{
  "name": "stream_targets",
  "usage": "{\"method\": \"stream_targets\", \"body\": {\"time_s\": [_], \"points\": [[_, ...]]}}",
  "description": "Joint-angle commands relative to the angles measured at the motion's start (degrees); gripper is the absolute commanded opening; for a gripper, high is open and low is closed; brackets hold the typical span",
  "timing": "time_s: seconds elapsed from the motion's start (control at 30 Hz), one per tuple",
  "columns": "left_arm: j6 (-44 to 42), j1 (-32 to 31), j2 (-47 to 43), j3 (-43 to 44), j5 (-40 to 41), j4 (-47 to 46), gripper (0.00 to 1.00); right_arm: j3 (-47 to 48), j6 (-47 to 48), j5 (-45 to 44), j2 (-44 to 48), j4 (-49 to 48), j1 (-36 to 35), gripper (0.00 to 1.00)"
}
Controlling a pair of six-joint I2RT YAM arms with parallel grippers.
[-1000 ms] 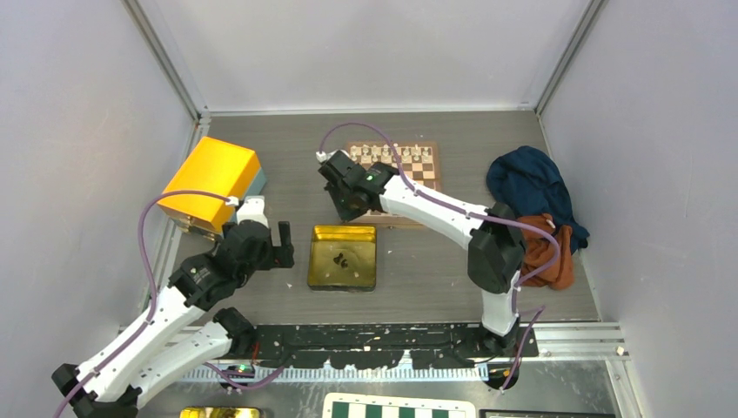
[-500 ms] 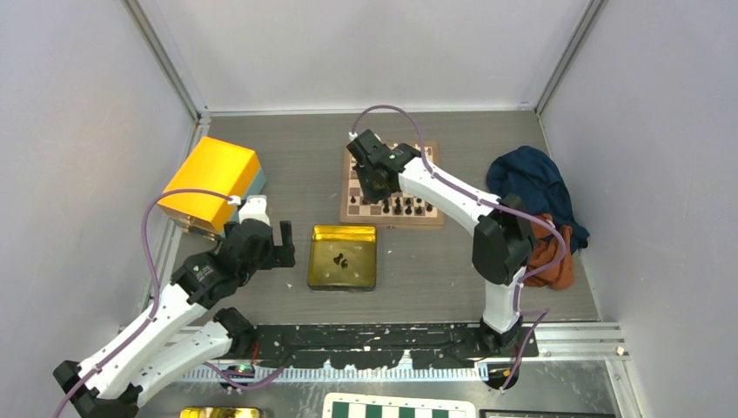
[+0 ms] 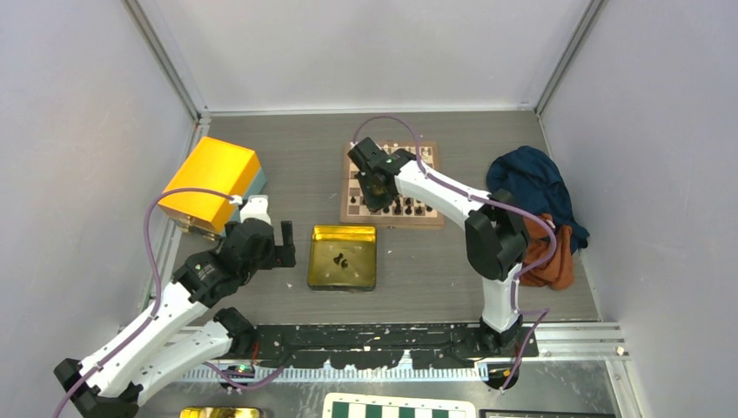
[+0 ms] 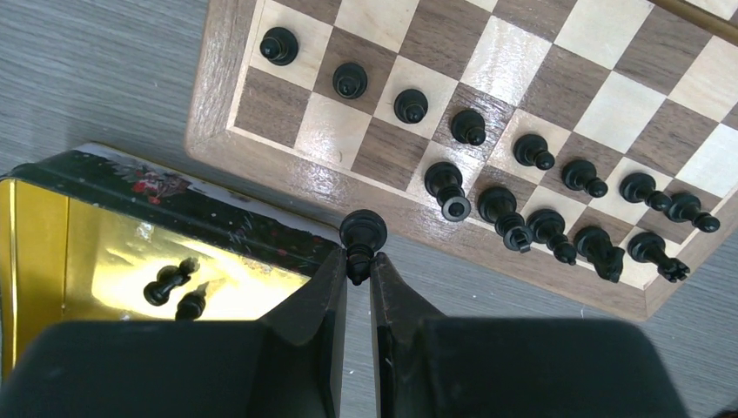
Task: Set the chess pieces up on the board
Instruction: Place the chess piece on the chessboard.
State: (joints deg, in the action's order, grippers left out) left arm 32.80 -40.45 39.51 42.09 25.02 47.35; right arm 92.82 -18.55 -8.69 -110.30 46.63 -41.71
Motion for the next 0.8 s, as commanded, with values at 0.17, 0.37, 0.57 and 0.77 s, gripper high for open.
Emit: {"method": "stream_targets", "body": {"time_s": [0.17,0.37,0.57,0.77], "points": [[0.04,-0.07,0.02,1.76,0.36,-2.27,1.00,-0.40,0.36,1.27,-1.49,-2.94,1.38,0.09],[-0.17,-0.07,0.30,1.86,0.36,-2.31,1.00,-0.71,0.36,2.11,-2.58,-3.81,1.96,0.09],[-0.27,-0.07,0.65,2.04,0.38,-2.43,1.00,-0.71,0.44,2.61,-3.49,-4.35,2.20,0.09],[-0.26,-0.07,0.72,1.78,0.31,-2.59,1.00,-0.83,0.53,2.96,-4.11,-4.79,2.44,0.09]]}}
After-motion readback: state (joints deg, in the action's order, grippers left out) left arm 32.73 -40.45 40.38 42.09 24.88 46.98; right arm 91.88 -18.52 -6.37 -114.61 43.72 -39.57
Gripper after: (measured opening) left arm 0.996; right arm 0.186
